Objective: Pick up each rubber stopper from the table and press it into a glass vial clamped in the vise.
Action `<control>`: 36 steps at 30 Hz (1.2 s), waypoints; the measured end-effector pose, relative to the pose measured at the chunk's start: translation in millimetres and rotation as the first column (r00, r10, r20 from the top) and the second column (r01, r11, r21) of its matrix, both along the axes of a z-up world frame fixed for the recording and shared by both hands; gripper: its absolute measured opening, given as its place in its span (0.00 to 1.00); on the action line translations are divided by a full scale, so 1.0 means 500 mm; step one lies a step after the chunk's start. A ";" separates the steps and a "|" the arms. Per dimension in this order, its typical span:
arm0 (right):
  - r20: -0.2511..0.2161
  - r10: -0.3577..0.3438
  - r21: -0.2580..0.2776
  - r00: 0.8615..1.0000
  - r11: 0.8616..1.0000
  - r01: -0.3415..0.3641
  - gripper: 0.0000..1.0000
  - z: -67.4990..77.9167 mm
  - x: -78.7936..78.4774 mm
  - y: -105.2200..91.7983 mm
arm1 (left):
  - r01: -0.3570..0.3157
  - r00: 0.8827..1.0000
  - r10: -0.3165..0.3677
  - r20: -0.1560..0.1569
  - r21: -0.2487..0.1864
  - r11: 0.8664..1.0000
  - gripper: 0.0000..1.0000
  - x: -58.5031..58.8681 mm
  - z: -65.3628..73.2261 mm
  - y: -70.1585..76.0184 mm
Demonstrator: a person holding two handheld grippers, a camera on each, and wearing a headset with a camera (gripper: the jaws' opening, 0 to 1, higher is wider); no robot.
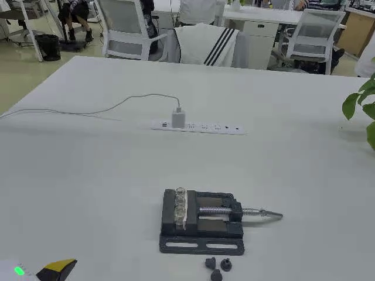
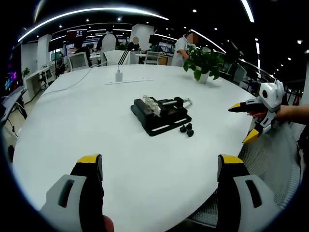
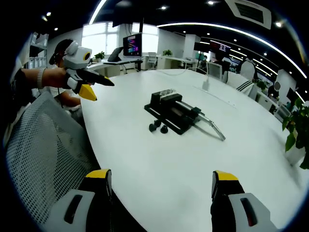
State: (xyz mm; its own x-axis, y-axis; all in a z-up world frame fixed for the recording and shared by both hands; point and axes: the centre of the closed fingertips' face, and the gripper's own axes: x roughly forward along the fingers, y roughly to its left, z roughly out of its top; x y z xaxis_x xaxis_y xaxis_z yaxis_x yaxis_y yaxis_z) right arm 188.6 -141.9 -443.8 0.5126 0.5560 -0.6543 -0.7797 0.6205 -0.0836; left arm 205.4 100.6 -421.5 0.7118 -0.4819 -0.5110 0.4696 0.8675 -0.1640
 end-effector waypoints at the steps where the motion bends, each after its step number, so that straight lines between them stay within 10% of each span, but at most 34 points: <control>1: -0.001 0.001 -0.002 1.000 1.000 -0.001 0.84 0.001 0.002 0.000 | 0.000 1.000 0.000 0.002 0.000 1.000 0.99 0.001 0.000 0.000; 21: -0.026 0.202 -0.047 0.979 0.978 -0.203 0.80 0.015 0.094 0.079 | -0.002 1.000 0.001 0.028 0.018 1.000 0.99 0.010 -0.002 0.004; 36: -0.047 0.377 -0.109 0.925 0.919 -0.379 0.61 -0.012 0.114 0.162 | 0.026 0.999 -0.027 0.029 0.022 0.999 0.99 0.004 -0.010 -0.020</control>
